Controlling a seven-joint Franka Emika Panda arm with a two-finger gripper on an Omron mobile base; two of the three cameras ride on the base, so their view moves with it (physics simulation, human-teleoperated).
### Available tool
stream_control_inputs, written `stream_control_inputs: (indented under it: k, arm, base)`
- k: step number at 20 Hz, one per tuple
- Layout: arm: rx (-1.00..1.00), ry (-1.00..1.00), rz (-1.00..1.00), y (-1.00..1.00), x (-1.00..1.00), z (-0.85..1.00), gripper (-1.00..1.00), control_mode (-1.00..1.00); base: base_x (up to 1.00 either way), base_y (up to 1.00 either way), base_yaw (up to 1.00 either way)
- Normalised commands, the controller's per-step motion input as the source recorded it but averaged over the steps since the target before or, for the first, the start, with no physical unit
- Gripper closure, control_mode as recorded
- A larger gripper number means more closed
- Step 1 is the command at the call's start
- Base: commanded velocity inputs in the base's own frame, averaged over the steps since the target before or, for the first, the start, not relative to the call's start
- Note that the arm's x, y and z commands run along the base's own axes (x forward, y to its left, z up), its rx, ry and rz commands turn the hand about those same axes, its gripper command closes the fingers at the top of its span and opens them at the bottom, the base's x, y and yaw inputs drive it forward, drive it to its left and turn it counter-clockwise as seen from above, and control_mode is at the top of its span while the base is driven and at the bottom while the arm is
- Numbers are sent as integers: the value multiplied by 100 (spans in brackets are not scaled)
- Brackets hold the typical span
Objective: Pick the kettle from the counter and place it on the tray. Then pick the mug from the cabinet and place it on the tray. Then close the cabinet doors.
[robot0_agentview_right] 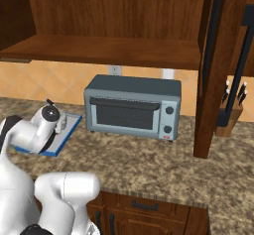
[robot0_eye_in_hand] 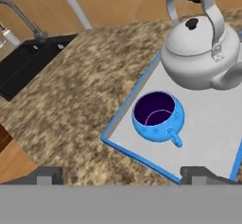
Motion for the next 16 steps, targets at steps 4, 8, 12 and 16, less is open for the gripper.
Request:
stream_control_inputs:
  k: [4, 8, 12, 16]
  arm:
    - [-7, 9, -2, 26, -11, 14, -100, -100]
    - [-9, 1, -9, 45, -15, 10, 100, -100]
    - [-11, 7, -5, 49, -3, 12, 100, -100]
    - [-5, 0, 0, 12, -1, 0, 100, -100]
  base:
    - [0, 0, 0]
    - [0, 0, 0]
    - [0, 0, 0]
    - [0, 0, 0]
